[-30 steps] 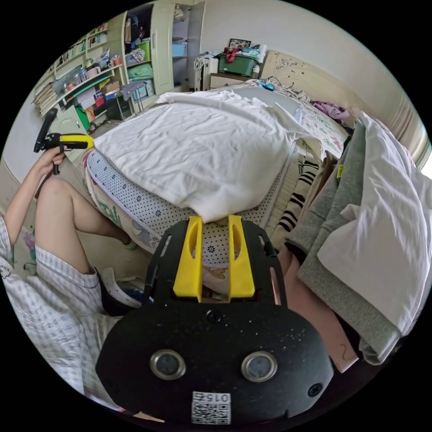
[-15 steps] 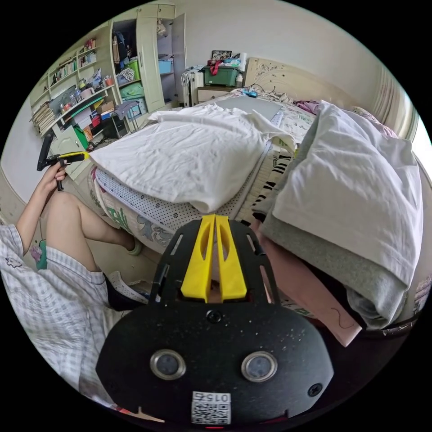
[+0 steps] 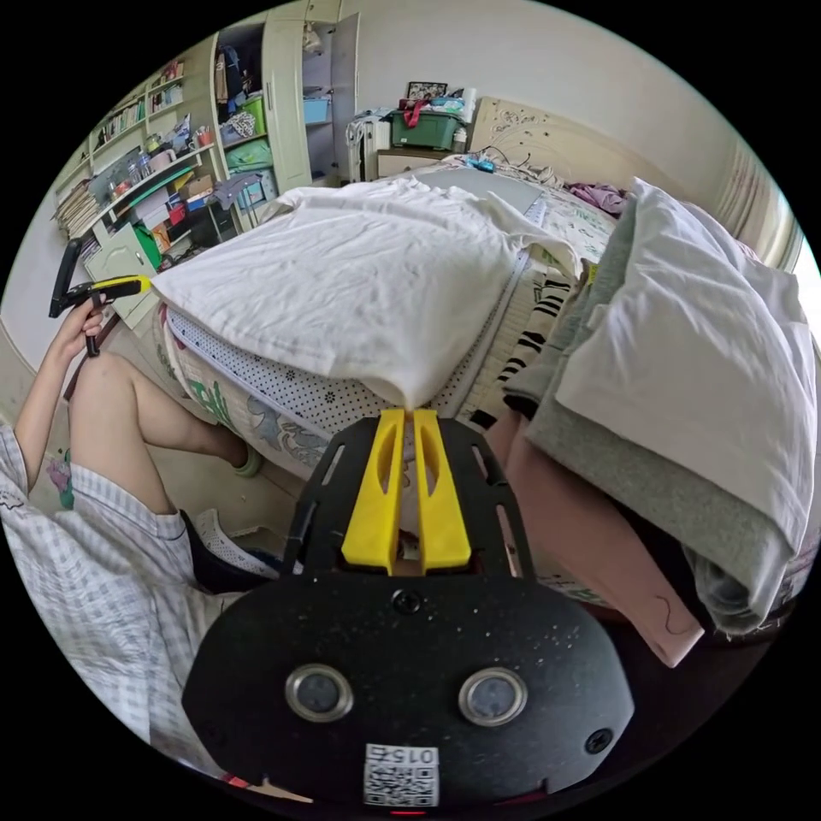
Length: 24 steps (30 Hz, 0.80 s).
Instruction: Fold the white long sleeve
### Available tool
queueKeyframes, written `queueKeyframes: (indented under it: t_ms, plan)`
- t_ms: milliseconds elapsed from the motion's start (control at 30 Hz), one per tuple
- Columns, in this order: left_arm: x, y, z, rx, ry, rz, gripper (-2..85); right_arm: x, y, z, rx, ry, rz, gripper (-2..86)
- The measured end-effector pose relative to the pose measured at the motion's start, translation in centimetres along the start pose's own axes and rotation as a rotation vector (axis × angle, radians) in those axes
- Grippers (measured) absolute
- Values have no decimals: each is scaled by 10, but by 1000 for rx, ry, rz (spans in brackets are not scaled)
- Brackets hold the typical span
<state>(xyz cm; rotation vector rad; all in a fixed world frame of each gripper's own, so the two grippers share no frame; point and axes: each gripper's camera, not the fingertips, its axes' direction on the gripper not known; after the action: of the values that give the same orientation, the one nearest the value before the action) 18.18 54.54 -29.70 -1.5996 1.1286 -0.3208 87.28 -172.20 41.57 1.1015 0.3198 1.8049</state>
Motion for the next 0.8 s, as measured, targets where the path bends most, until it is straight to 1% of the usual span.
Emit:
queueKeyframes:
  t_ms: [100,167,333,433,500,600,700,800]
  plan:
    - [-1,0,-1,3,8,-4,-6,10,8,-25,13,25,17,-3]
    - [-1,0,-4,0,14,6,-7,18,12,-47,36,-5,37,-5]
    - [-5,3,-14,0,7,1,-6,15,11,-71,14,-51,45,-5]
    - [-4,4,-5,-43,-8,13,-6,1,3,-59,-57,-4,21,-3]
    - [1,-3,5,-103,-21,40,-6,-5,-3,-56,-84,0,14,-2]
    - [8,-10,15,-171,-46,101,-6,-5,-12,-72,-76,-7,21,-3]
    - [12,-12,19,-199,-19,141,-6,5,-19,-90,-71,-53,47,-3]
    - [14,-13,16,-205,-16,160,-5,6,-27,-108,-79,-50,49,-3]
